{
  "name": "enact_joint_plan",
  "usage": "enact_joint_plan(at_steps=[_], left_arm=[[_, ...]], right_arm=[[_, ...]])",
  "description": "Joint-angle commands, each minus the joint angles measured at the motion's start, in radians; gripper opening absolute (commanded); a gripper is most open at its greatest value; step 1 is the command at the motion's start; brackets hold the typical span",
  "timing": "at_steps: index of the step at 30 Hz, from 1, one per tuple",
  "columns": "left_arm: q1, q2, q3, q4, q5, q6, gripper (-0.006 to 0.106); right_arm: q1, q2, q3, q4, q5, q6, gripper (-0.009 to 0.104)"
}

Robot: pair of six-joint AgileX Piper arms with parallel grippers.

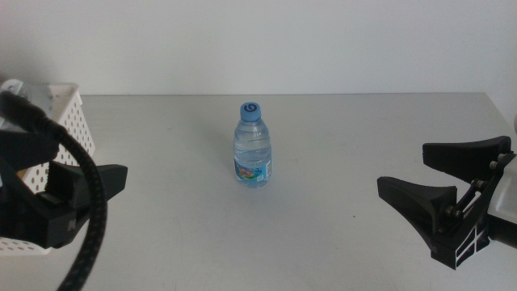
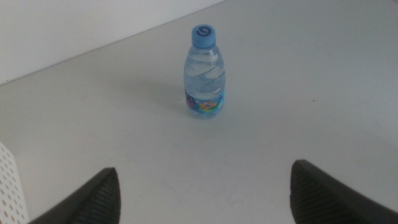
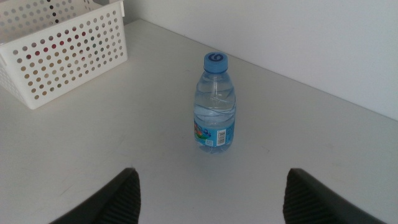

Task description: Use arms to grab the bottles and put them into the dustbin to the left of the table.

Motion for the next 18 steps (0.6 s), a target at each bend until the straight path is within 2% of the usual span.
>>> enact_joint_plan(at_steps=[1, 6, 9, 11, 14, 18], left_arm=[[-0.005, -0.002, -0.027, -0.001, -0.076, -0.01, 0.094], [-0.005, -0.002, -0.027, -0.001, -0.076, -0.01, 0.094], [-0.005, -0.002, -0.027, 0.0, -0.226, -0.01, 0.094], [-0.003, -0.002, -0.027, 0.02, -0.287, -0.009, 0.094], [-0.003, -0.002, -0.027, 0.093, -0.345, -0.008, 0.094], [-0.005, 0.042, -0.019, 0.05, -0.448, -0.041, 0.094]], right_arm=[[0.0, -0.01, -0.04, -0.01, -0.087, -0.002, 0.058], [0.0, -0.005, -0.038, -0.01, -0.085, -0.002, 0.058], [0.0, -0.005, -0.038, -0.01, -0.085, -0.002, 0.058], [0.0, -0.005, -0.038, -0.01, -0.085, -0.002, 0.058], [0.0, -0.005, -0.038, -0.01, -0.085, -0.002, 0.058], [0.0, -0.005, -0.038, -0.01, -0.085, -0.002, 0.058]])
